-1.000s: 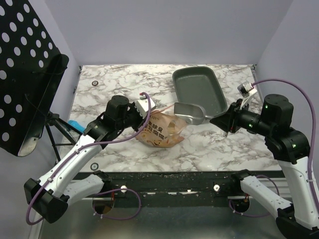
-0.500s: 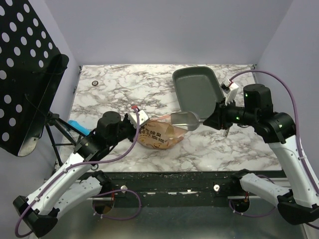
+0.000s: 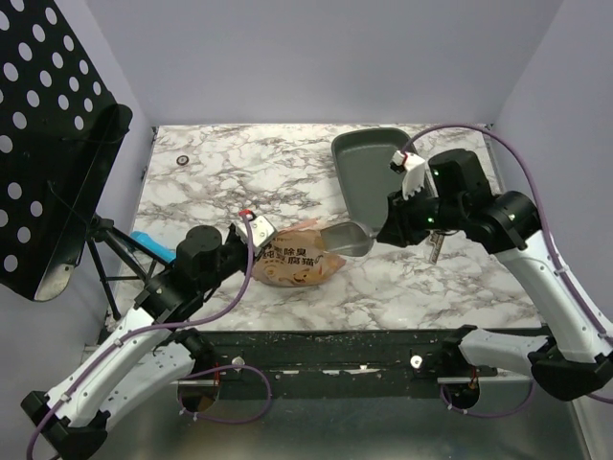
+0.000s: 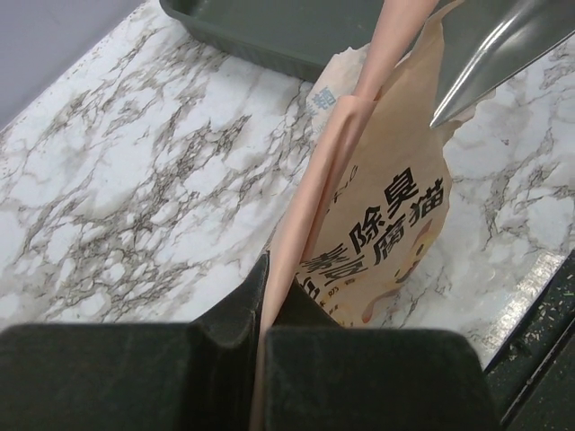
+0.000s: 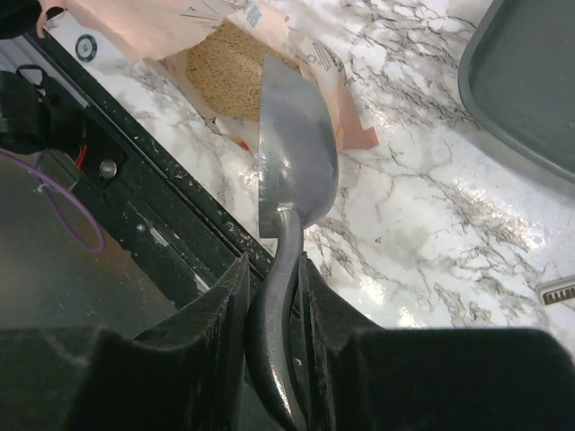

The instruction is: Fill the litter box with clean litter

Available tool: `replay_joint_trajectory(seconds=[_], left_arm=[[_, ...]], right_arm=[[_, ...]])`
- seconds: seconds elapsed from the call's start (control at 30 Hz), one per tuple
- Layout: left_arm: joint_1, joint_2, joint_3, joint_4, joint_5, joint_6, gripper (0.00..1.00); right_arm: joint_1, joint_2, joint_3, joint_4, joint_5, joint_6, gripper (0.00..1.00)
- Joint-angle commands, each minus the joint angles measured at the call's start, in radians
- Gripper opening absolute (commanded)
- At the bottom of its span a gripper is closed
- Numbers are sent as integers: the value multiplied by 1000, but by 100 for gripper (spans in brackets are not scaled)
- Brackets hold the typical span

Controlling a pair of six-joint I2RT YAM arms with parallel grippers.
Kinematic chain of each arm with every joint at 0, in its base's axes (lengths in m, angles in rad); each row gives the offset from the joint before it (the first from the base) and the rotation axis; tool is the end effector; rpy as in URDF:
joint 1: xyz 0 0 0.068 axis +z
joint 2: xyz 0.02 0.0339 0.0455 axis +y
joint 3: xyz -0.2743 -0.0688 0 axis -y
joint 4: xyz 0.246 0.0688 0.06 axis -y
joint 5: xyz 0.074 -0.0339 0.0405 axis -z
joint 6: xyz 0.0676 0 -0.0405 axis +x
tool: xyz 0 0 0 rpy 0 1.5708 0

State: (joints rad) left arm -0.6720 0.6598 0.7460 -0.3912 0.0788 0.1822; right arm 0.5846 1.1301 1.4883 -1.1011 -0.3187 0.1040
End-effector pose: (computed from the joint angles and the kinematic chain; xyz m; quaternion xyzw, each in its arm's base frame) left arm 0.1360 -0.1150 0.3201 0.3549 0.7237 -0.1741 0.5657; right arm 0.1669 0.1358 0.4105 -0.2771 0.8628 0.2708 0.3248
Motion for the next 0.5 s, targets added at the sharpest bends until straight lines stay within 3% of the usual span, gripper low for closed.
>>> replay_joint_trajectory(seconds=[0.0, 0.2, 0.47], left_arm=[[-1, -71, -8, 138, 31, -21, 0], [-27, -137, -27, 134, 131, -21, 0], [-210, -115, -23, 72, 38, 48, 0]], right_arm=[[58, 100, 75, -69, 58, -38, 0], [121, 236, 148, -137, 79, -27, 0], [136, 372, 116, -149, 113, -9, 0]])
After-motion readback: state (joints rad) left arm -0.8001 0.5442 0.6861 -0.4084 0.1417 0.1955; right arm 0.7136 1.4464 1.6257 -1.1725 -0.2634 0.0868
